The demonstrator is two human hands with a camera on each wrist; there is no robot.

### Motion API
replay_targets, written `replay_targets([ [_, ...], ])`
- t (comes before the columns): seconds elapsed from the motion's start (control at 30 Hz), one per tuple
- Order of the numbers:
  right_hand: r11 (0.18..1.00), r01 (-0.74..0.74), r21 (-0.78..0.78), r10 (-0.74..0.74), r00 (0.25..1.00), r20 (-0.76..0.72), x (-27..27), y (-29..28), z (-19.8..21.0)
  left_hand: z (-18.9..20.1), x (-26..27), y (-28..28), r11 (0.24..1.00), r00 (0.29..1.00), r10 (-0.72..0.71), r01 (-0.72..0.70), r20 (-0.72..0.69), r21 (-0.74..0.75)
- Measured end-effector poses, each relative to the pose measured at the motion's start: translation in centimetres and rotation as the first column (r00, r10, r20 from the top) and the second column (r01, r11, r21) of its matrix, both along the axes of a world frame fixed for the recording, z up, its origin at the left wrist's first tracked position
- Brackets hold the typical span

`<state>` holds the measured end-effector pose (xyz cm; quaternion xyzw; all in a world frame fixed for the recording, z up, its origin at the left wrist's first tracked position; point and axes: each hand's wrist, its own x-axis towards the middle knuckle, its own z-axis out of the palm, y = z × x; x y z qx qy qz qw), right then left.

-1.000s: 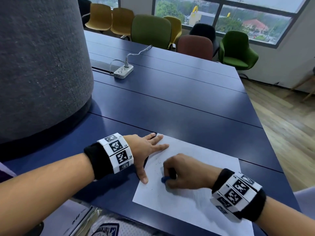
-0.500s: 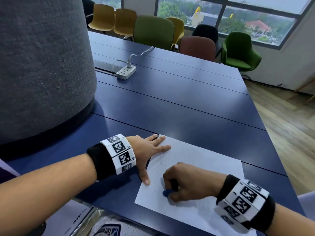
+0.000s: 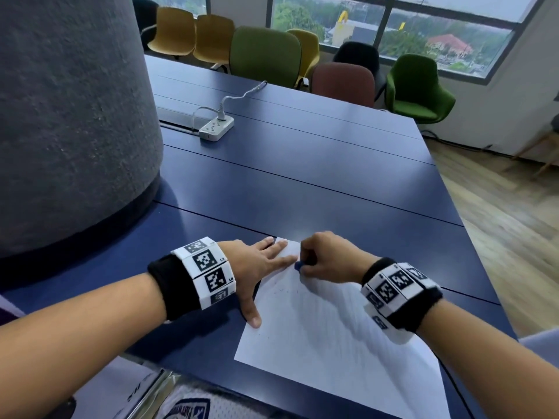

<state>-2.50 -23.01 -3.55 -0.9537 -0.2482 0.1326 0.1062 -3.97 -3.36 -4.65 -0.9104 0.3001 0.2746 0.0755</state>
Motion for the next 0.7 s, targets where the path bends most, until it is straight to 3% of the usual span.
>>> replay_targets([
  [0.1,1.000,0.006,0.019,-0.006,1.000,0.010,0.2,-0.2,-0.1,0.0,0.0,0.0,1.000,1.000,0.001,-0.001,0.008,-0.002],
  [0.23,0.988,-0.152,-0.011,0.149,0.976,-0.158,-1.6,-0.2,-0.1,-0.1,0.1,-0.1,1.000,1.000,-0.007,0.007,0.016,0.016],
  [0.4,0.999,-0.011,0.041,0.012,0.999,-0.032,0.6,-0.8,0.0,-0.1,0.1,-0.2,0.999,0.999,-0.022,0.021,0.030,0.030],
  [0.57,0.986,-0.164,-0.013,0.155,0.953,-0.259,-1.7,-0.4,0.1,-0.2,0.1,-0.1,1.000,1.000,-0.017,0.016,0.021,0.012],
  [0.7,1.000,-0.017,0.018,0.018,0.997,-0.078,0.5,-0.5,0.2,-0.2,0.1,0.0,1.000,1.000,-0.008,0.008,0.014,0.001],
])
